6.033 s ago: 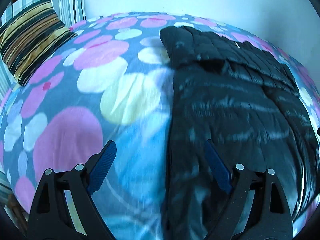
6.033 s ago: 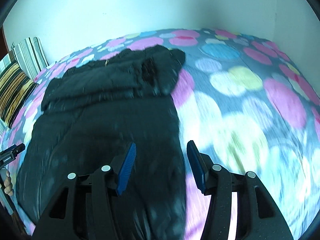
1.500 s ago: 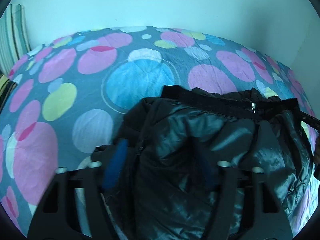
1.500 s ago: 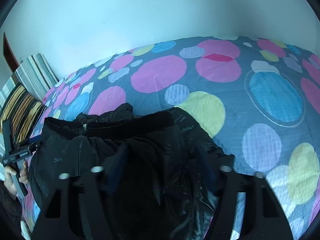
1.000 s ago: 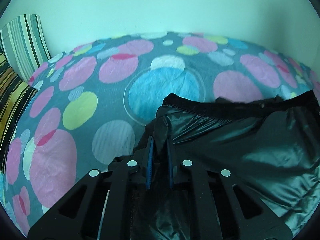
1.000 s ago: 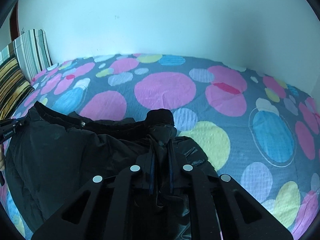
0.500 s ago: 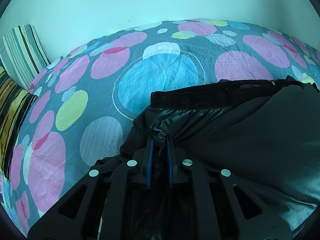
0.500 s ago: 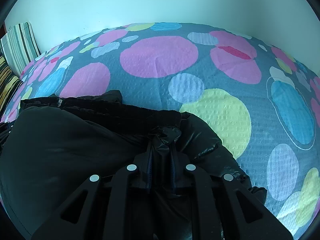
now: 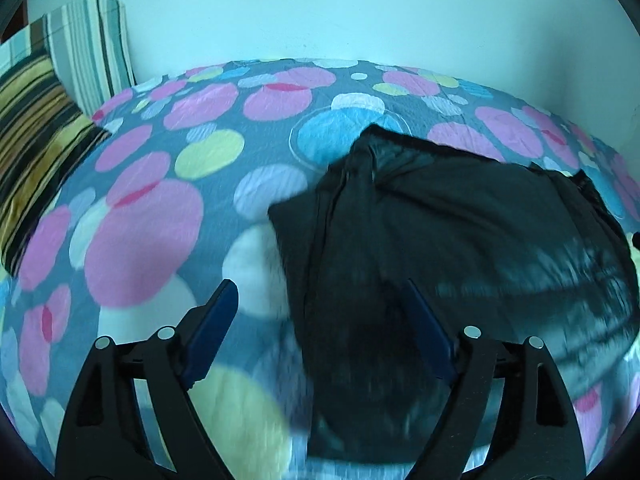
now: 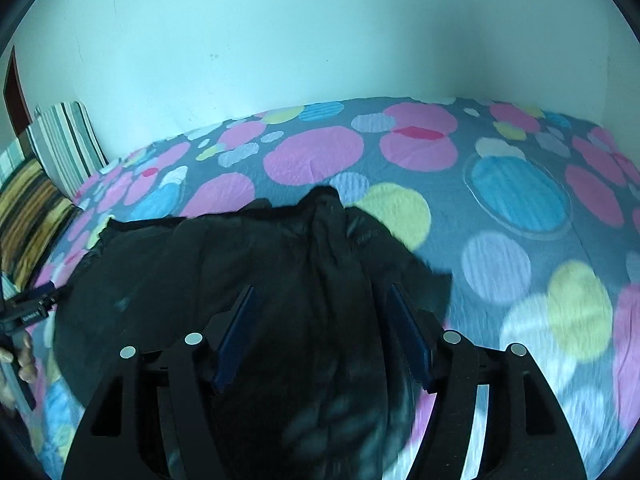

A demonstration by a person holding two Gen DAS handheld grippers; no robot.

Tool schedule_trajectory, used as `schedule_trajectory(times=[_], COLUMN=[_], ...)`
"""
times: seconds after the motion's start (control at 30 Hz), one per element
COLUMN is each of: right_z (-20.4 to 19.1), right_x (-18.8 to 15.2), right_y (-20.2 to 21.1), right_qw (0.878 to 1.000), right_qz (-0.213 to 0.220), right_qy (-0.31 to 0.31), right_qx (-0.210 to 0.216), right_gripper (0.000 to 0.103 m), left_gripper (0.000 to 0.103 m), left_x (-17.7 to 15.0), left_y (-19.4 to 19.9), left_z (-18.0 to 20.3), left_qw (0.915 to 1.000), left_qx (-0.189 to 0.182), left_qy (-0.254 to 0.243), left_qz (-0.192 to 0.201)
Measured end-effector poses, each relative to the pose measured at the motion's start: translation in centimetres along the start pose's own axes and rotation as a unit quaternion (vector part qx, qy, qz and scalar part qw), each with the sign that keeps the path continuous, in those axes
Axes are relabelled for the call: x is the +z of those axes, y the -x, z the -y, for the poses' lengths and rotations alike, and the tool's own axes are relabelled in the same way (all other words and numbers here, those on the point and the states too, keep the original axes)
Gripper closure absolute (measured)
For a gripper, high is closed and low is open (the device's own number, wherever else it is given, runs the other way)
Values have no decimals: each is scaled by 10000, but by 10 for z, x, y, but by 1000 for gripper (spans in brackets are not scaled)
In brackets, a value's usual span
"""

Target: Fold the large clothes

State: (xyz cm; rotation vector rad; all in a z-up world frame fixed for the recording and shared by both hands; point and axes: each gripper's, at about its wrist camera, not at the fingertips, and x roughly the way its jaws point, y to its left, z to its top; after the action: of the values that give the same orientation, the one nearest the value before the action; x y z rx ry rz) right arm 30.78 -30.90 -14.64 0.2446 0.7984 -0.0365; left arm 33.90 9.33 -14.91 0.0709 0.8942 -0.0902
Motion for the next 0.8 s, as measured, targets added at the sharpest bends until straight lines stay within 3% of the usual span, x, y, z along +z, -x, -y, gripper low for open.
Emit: schedule_trajectory(times=[0.17,0.33,0.57,0.63,0.73,0.77,0.8], right_z=[13,19,27,27,25,25,25], right_x=[-43,-70,-77,-76,-78,-79,-79], right_y=[31,28,14,13,7,5,3], right_qw=[9989,9974,9932,9933,9935,9931,9929], right_qz=[-104,-309,-467,-468,-537,-567,-585], right_qy=[-448,-648,-1033,-1021,-971,-986,-1000], right_qx=[45,14,251,279,260,269,280], right_gripper=[37,37,35,35,35,35,35], left_gripper=[17,14,13,13,13,14,25], left_x=[-37,-46,-47,-46,-47,-47,-47], left_y=[17,14,17,17,3,-1,-5], left_z=[-6,-12,-18,-14,-4,-4,-5], left_qw=[9997,9984,9963,9959,9969,9966,9952], left_qx=[-130,-269,-532,-680,-598,-611,-727], left_qy=[186,479,645,548,321,331,430], left_qz=[-23,-118,-203,-240,-402,-447,-494])
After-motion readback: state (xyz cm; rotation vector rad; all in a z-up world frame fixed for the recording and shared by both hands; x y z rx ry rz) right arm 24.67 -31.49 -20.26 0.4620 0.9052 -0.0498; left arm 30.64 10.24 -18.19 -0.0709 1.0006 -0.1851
